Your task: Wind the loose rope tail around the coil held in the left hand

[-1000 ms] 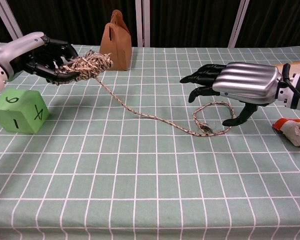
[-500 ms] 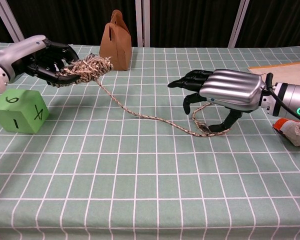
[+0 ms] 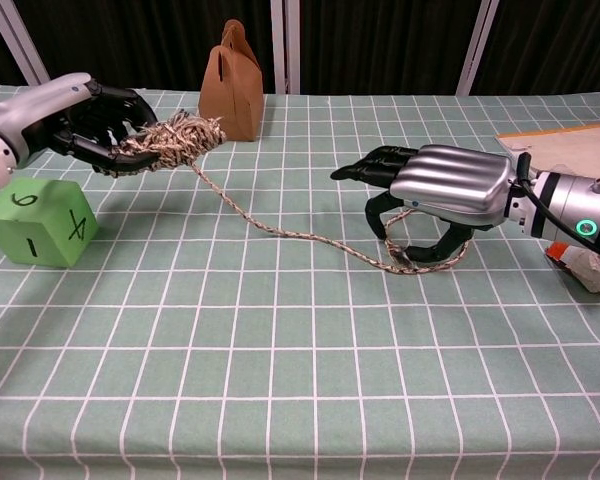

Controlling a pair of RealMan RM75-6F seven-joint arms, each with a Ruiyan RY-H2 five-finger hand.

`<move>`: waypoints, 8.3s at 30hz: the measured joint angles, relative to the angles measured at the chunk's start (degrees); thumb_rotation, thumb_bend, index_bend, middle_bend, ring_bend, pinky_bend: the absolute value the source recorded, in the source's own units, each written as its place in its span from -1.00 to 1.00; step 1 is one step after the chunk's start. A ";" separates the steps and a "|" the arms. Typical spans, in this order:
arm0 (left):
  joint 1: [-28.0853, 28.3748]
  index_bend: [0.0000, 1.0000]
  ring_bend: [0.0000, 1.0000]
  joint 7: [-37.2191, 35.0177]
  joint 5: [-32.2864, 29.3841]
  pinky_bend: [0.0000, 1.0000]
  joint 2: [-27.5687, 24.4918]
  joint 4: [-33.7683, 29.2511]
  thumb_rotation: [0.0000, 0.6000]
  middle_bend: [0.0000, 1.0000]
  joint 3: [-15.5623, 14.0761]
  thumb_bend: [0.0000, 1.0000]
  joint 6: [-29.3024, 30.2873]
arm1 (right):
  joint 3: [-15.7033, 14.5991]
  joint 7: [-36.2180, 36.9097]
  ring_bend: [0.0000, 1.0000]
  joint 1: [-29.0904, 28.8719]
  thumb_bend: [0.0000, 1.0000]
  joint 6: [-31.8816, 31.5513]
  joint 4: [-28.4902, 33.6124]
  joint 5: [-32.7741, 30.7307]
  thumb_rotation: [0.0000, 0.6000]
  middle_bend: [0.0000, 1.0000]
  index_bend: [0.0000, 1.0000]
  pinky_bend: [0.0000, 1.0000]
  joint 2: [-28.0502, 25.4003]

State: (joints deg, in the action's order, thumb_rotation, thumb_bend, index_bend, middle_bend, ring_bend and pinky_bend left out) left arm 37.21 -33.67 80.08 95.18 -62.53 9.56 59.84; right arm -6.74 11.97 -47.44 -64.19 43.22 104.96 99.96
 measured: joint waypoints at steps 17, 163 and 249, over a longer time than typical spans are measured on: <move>-0.16 0.45 0.22 -0.30 0.10 0.34 0.05 0.35 1.00 0.42 -0.20 -0.22 -0.14 | -0.55 0.45 -1.00 -0.31 -0.29 0.79 -0.88 -1.13 1.00 -0.95 0.08 -1.00 1.23; -5.33 0.55 0.34 -29.45 13.46 0.44 -8.32 -22.70 1.00 0.53 8.77 -0.18 -6.67 | 24.52 32.03 -1.00 20.60 -0.05 -3.19 50.01 -36.18 1.00 -0.60 0.92 -1.00 -21.52; -4.06 0.59 0.39 -10.42 4.84 0.48 6.28 -18.55 1.00 0.57 16.89 -0.17 10.65 | 23.85 56.63 -1.00 20.46 -0.03 10.90 56.89 -40.78 1.00 -0.54 1.00 -1.00 -26.94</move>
State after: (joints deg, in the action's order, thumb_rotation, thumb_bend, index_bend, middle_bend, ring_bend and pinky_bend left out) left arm 33.15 -44.09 84.92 101.46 -81.07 26.45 70.49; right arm 17.11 68.60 -26.98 -53.29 100.12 64.17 73.02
